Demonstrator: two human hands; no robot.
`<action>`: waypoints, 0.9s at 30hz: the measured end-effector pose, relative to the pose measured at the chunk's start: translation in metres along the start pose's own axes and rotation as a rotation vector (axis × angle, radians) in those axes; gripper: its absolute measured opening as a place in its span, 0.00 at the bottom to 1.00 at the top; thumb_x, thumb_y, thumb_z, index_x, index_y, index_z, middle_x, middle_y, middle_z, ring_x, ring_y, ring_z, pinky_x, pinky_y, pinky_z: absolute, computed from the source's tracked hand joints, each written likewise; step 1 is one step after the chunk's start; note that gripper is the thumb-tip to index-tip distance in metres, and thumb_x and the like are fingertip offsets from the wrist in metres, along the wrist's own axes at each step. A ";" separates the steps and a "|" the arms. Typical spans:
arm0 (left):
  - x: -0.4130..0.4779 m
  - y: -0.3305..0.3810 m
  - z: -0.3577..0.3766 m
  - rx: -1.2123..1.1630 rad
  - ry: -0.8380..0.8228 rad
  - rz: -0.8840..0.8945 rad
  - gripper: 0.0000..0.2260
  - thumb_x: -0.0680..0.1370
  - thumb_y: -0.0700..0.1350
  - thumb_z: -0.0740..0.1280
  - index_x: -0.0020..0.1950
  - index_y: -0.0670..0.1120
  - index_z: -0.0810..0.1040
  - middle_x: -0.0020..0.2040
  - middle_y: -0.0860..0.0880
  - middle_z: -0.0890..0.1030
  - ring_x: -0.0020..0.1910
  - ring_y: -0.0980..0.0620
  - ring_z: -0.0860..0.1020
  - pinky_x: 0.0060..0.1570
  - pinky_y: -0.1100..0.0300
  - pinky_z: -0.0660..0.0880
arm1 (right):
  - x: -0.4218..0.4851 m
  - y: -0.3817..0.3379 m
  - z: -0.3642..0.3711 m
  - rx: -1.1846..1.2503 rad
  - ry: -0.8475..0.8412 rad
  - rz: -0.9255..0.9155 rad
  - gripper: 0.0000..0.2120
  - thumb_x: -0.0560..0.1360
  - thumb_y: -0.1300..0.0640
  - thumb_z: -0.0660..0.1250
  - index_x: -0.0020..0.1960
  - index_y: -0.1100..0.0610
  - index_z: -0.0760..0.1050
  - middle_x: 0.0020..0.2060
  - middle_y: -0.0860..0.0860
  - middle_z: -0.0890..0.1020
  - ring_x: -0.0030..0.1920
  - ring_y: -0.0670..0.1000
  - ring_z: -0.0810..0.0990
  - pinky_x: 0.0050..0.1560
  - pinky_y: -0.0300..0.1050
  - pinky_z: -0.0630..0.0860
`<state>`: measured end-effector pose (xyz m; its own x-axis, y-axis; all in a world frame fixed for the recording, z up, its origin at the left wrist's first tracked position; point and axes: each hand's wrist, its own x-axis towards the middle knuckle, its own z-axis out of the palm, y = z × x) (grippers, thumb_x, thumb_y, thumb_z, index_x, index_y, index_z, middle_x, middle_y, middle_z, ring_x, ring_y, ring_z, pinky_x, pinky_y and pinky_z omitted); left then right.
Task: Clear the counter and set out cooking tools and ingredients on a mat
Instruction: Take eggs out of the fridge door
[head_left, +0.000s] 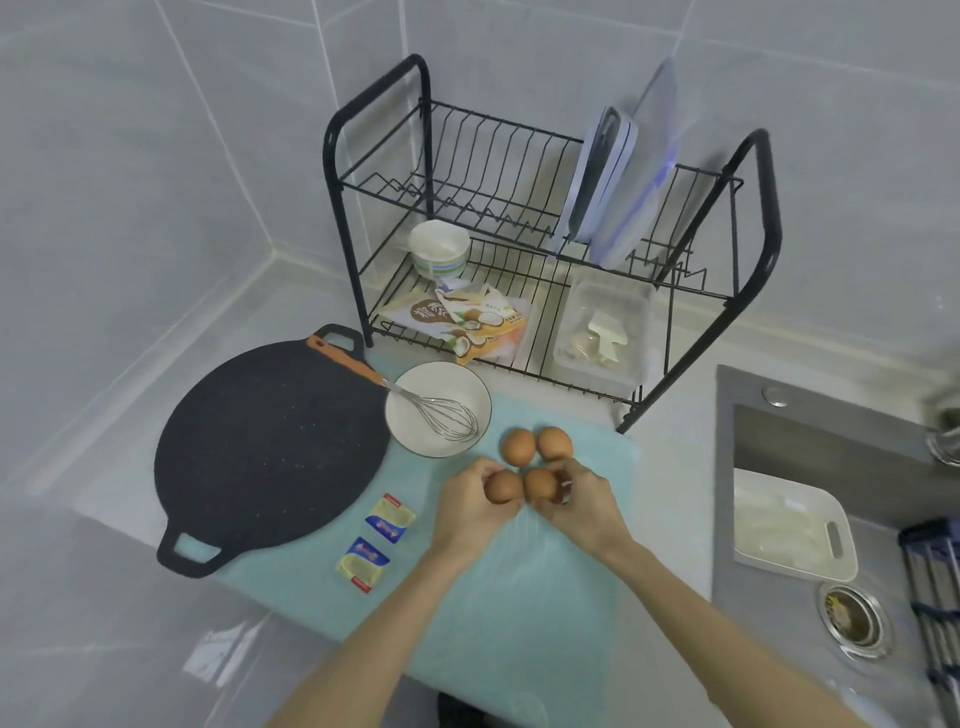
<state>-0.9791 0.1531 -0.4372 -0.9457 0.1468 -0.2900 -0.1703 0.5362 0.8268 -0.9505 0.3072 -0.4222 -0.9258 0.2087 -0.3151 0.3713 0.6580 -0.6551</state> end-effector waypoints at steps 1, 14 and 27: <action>0.000 0.001 0.000 0.004 -0.004 -0.002 0.12 0.66 0.47 0.76 0.46 0.53 0.77 0.41 0.54 0.82 0.43 0.56 0.79 0.42 0.64 0.74 | 0.000 0.000 0.000 -0.002 -0.007 0.004 0.15 0.69 0.55 0.72 0.54 0.53 0.75 0.46 0.47 0.78 0.47 0.49 0.78 0.48 0.40 0.72; -0.011 0.005 -0.005 0.069 0.029 0.029 0.20 0.69 0.47 0.75 0.60 0.49 0.78 0.52 0.51 0.82 0.52 0.52 0.79 0.53 0.56 0.75 | -0.007 -0.005 -0.011 -0.114 -0.048 -0.059 0.20 0.72 0.52 0.70 0.63 0.54 0.74 0.56 0.50 0.78 0.52 0.51 0.78 0.50 0.40 0.71; -0.087 0.023 -0.019 0.083 0.294 0.034 0.18 0.73 0.51 0.71 0.62 0.51 0.76 0.59 0.55 0.78 0.56 0.53 0.76 0.56 0.57 0.73 | -0.054 -0.025 -0.054 -0.097 -0.051 -0.348 0.12 0.75 0.56 0.67 0.58 0.51 0.77 0.50 0.47 0.79 0.47 0.48 0.77 0.48 0.37 0.69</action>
<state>-0.9060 0.1364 -0.3838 -0.9921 -0.0749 -0.1009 -0.1256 0.6026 0.7881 -0.9137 0.3189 -0.3518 -0.9899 -0.0752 -0.1203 0.0235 0.7494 -0.6617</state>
